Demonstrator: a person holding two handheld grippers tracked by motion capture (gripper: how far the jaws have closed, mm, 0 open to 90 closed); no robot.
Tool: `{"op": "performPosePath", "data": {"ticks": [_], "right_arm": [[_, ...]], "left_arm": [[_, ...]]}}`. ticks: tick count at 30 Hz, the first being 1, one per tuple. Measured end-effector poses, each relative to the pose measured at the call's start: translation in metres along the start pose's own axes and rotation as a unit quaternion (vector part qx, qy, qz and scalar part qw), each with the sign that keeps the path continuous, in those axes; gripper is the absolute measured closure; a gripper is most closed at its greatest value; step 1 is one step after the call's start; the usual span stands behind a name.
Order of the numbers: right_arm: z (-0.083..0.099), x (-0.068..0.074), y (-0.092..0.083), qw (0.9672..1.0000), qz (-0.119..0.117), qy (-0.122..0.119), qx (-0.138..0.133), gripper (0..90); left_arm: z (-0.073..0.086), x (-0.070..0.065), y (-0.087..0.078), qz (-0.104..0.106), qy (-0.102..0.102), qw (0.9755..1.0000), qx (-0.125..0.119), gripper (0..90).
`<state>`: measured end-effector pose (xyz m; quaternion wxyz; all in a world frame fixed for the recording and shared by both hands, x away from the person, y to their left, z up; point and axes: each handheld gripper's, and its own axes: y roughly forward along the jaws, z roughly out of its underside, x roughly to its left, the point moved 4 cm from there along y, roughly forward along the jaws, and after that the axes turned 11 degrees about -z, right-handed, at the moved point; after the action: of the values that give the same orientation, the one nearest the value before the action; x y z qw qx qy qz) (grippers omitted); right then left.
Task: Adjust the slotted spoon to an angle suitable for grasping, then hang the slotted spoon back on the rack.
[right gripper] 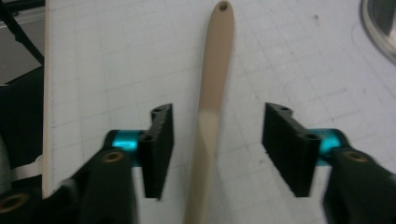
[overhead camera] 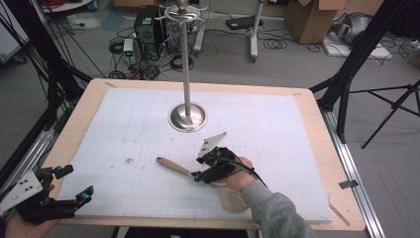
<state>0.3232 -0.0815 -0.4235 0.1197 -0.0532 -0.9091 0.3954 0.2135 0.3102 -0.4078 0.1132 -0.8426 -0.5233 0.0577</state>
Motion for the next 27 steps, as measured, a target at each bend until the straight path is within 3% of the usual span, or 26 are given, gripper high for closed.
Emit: {"op": "performPosePath", "data": {"ticks": [10, 27], "right_arm": [[0.013, 0.008, -0.009, 0.9991, 0.005, 0.042, 0.004, 14.6], [0.029, 0.007, -0.008, 0.9982, 0.017, 0.049, 0.029, 14.6]], "left_arm": [[-0.001, -0.003, 0.01, 0.014, 0.002, 0.9999, 0.002, 4.5], [-0.004, -0.005, 0.018, 0.024, 0.004, 0.9997, 0.0, 4.5]]}}
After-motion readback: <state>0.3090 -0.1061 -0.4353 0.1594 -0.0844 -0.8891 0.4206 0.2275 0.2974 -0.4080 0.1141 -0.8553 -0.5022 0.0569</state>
